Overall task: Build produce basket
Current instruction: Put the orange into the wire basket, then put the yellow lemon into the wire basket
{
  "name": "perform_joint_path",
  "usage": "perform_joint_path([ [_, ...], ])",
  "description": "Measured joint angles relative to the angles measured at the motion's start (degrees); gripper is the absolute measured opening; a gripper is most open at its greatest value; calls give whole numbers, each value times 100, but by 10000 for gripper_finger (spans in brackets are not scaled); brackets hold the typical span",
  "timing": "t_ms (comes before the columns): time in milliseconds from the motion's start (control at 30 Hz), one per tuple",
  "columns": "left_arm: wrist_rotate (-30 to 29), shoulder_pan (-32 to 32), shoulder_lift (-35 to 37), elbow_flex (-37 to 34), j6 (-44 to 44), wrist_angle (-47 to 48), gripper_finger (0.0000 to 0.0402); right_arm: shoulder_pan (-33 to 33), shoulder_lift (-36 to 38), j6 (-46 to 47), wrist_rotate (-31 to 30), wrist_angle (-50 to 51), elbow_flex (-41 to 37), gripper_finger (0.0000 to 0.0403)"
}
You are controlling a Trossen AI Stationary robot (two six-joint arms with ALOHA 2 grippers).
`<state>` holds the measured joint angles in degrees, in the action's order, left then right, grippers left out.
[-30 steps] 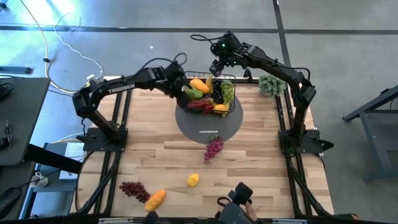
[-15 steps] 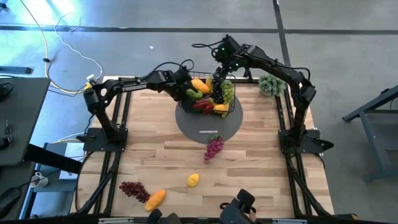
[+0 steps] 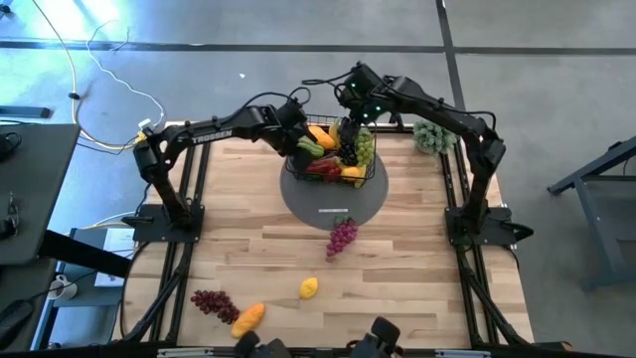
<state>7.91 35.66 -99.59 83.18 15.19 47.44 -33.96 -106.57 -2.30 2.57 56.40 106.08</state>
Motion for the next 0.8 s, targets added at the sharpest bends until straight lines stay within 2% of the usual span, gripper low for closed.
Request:
perform_joint_path([
  [100, -111, 9, 2, 209, -40, 354, 223, 115, 61, -13, -4, 85, 0, 213],
  [333, -772, 0, 247, 544, -36, 944, 212, 429, 288, -89, -15, 331, 0, 213],
  [500, -778, -112, 650, 542, -32, 1215, 212, 684, 324, -120, 80, 542, 0, 213],
  [600, -1017, -266, 900, 512, 3, 1397, 212, 852, 326, 35, 292, 583, 0, 213],
  [800, -1325, -592, 1535, 60, 159, 1386, 212, 1278, 326, 490, 529, 637, 0, 213],
])
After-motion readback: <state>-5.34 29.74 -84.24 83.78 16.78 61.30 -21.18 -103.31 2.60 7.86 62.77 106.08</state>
